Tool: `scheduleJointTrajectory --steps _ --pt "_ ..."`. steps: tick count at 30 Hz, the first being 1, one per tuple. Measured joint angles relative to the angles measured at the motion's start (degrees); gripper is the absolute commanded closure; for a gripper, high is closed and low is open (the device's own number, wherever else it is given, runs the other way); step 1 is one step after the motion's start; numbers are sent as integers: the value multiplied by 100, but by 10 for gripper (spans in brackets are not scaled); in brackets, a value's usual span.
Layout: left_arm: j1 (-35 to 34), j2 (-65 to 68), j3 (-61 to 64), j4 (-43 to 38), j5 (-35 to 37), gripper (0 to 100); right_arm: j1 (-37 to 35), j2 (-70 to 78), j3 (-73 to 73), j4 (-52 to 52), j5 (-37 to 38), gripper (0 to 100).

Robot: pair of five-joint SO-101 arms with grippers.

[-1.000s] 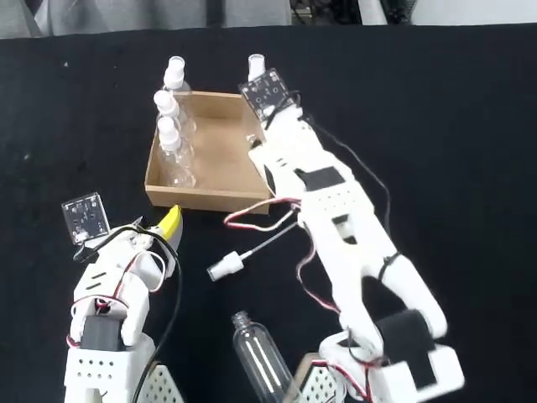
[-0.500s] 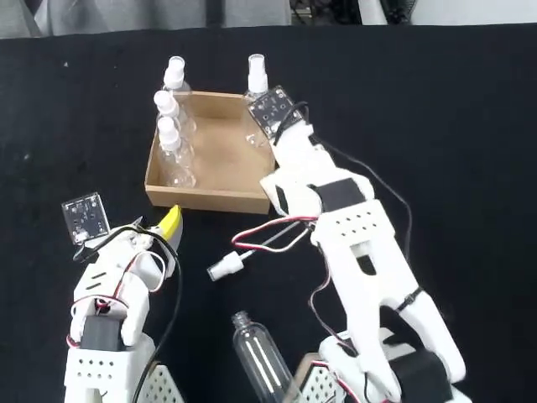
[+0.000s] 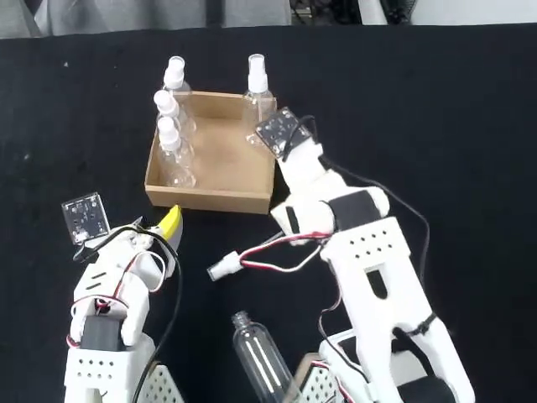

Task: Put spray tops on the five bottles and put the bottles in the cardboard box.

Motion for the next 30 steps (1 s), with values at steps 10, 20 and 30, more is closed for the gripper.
scheduleJointTrajectory --steps 10,20,30 --pt "0 0 0 0 0 787 0 -44 0 782 0 697" --pt "0 0 0 0 0 787 -695 -352 0 1547 -501 698" --pt "0 0 0 0 0 787 -1785 -844 308 1626 -1512 698"
